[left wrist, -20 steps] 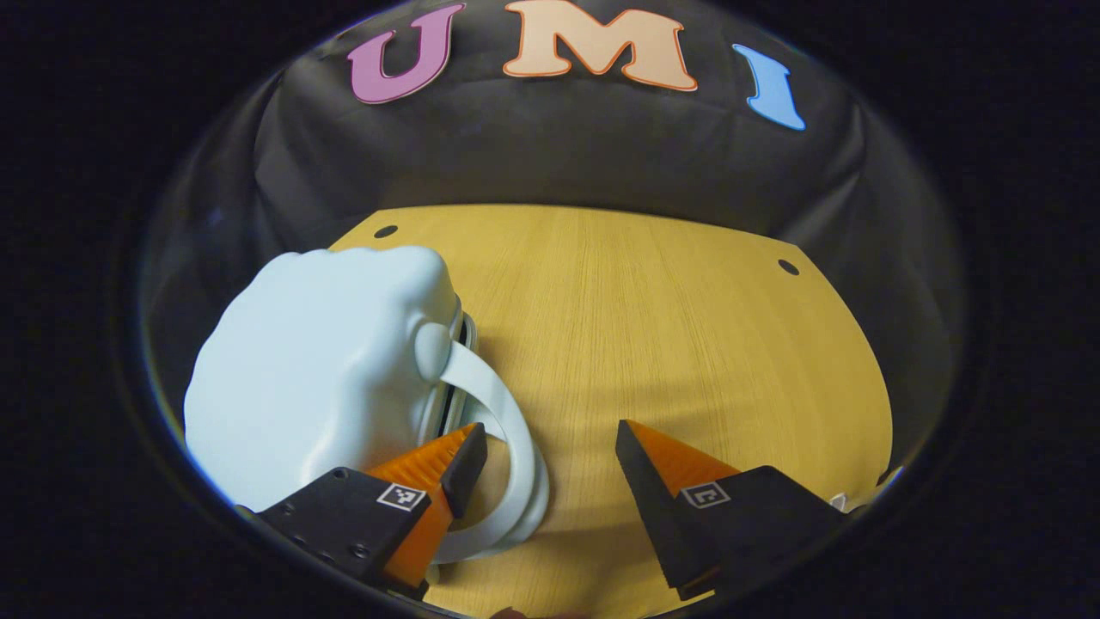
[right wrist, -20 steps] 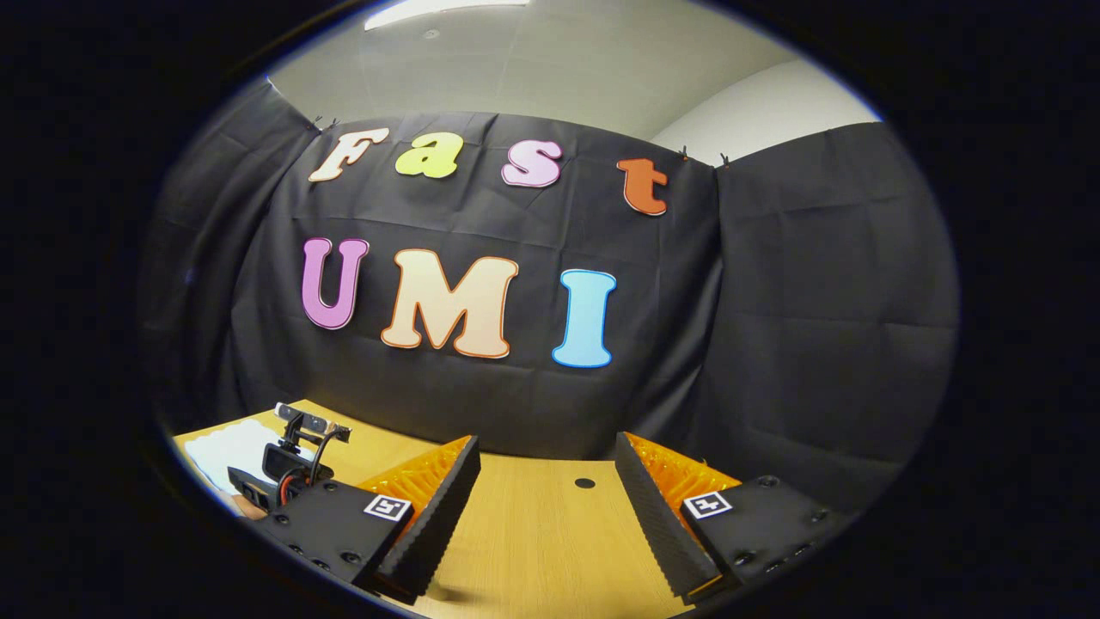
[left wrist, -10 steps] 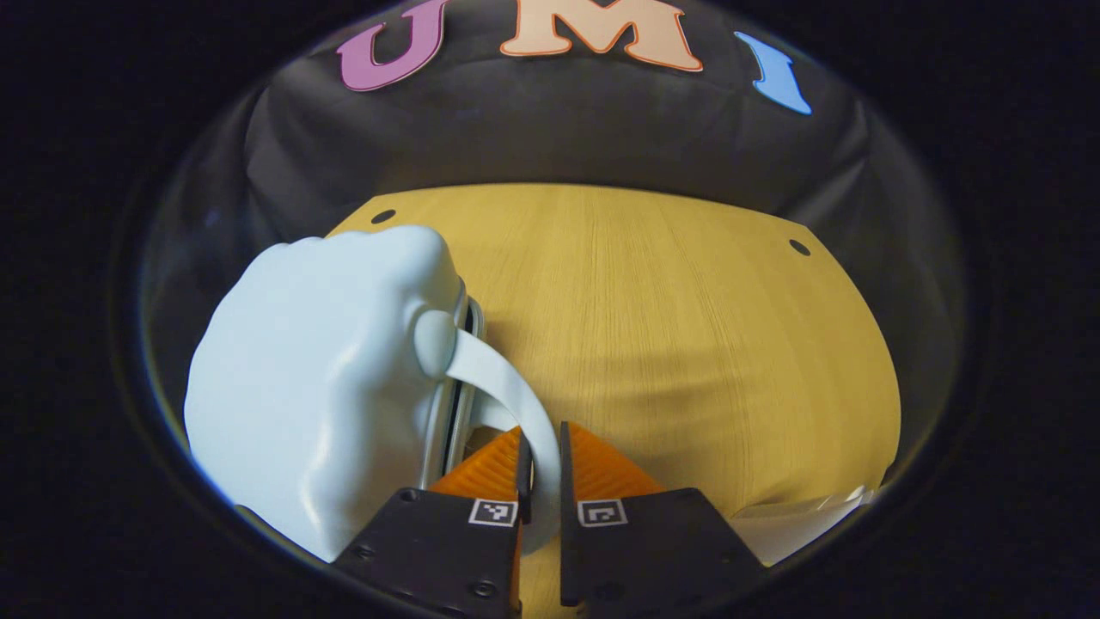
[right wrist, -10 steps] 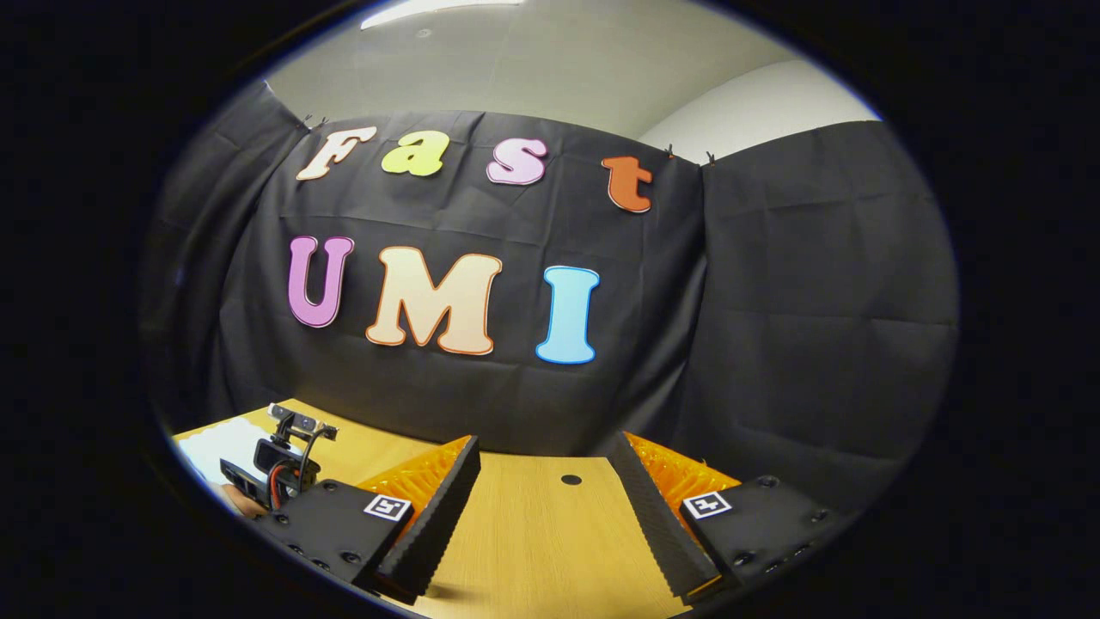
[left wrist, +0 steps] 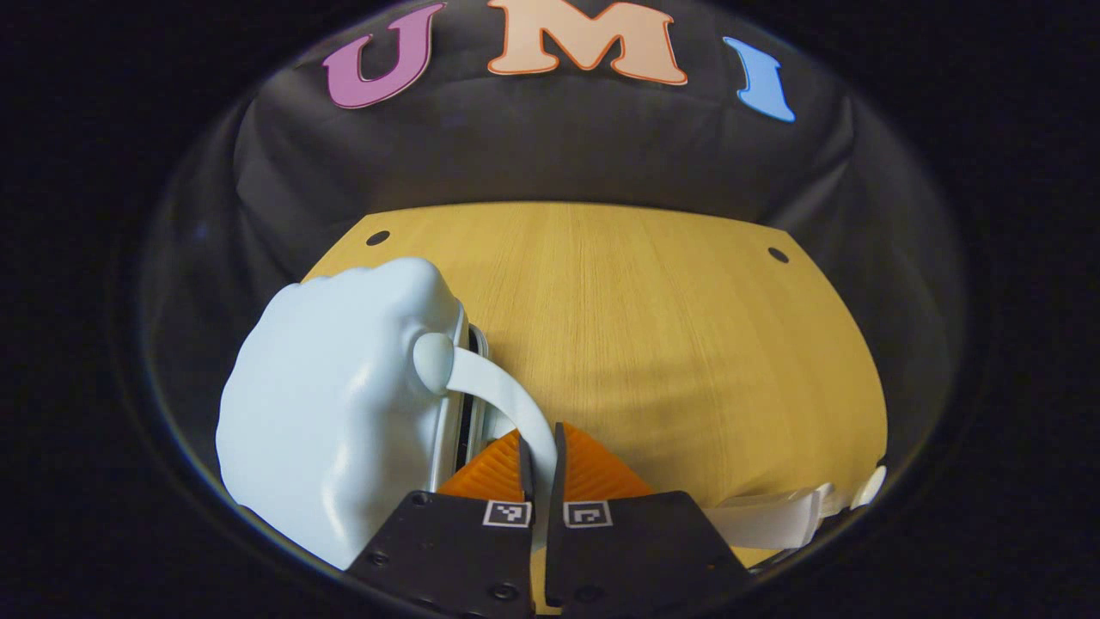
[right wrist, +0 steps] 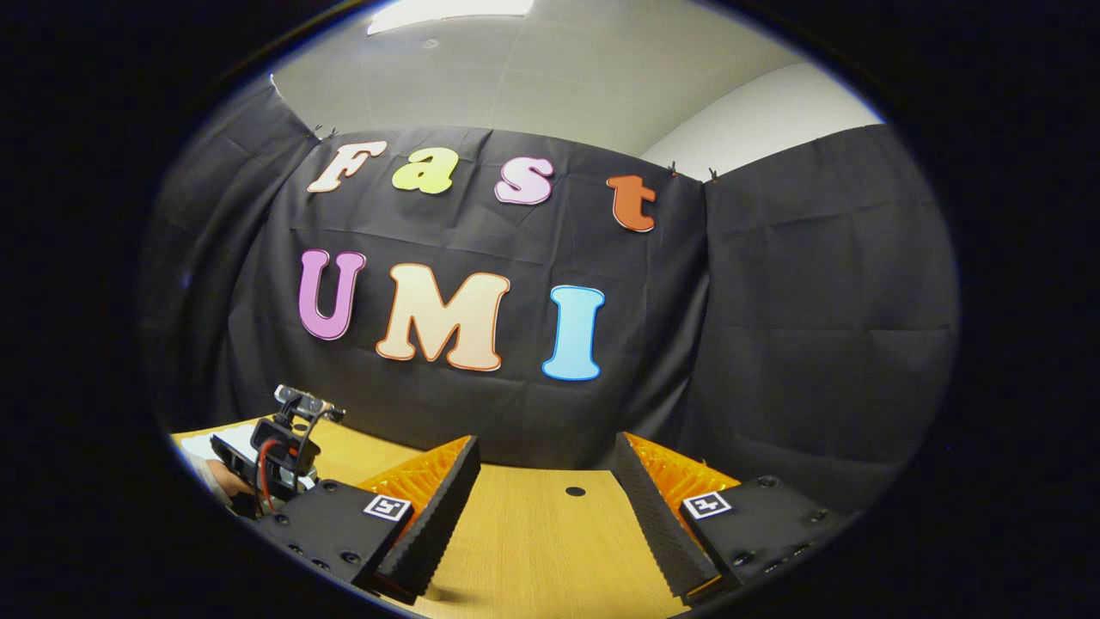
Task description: First open the suitcase, pack the skin care products into it, and then close the suitcase.
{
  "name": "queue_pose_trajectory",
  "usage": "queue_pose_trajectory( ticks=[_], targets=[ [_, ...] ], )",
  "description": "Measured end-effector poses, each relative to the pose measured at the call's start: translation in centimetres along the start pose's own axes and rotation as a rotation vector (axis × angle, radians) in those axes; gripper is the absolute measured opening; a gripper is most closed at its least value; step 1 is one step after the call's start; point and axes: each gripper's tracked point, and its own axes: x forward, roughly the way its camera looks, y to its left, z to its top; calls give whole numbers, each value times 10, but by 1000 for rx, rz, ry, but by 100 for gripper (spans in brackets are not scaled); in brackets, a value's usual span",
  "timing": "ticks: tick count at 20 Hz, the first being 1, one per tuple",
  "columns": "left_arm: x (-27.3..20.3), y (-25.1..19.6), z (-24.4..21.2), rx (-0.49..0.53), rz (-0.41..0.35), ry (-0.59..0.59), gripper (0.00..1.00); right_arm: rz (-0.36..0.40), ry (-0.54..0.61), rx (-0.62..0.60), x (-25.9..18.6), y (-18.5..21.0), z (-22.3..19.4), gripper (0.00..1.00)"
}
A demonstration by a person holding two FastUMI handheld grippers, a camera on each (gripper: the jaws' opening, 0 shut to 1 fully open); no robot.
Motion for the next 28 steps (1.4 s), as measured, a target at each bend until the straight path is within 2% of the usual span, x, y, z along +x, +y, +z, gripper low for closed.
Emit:
queue_pose_trajectory(
  ticks=[3, 6, 10, 16, 21, 28],
  targets=[
    [-29, 9, 28, 7, -12, -53, 0, 24, 1, 24, 5, 6, 1, 98],
    [-63, 29, 49, -38, -29, -90, 0, 46, -7, 37, 9, 16, 5, 98],
    [-87, 68, 89, -46, -19, -169, 0, 73, -29, 32, 10, 33, 13, 98],
    [-112, 115, 109, -58, -38, -217, 0, 84, -35, 39, 17, 62, 19, 98],
    [-125, 172, 125, 25, -4, -260, 1, 59, -41, 54, 25, 92, 25, 98],
    [-134, 265, 137, 82, 80, -301, 0, -7, -69, 75, 30, 123, 38, 98]
  ],
)
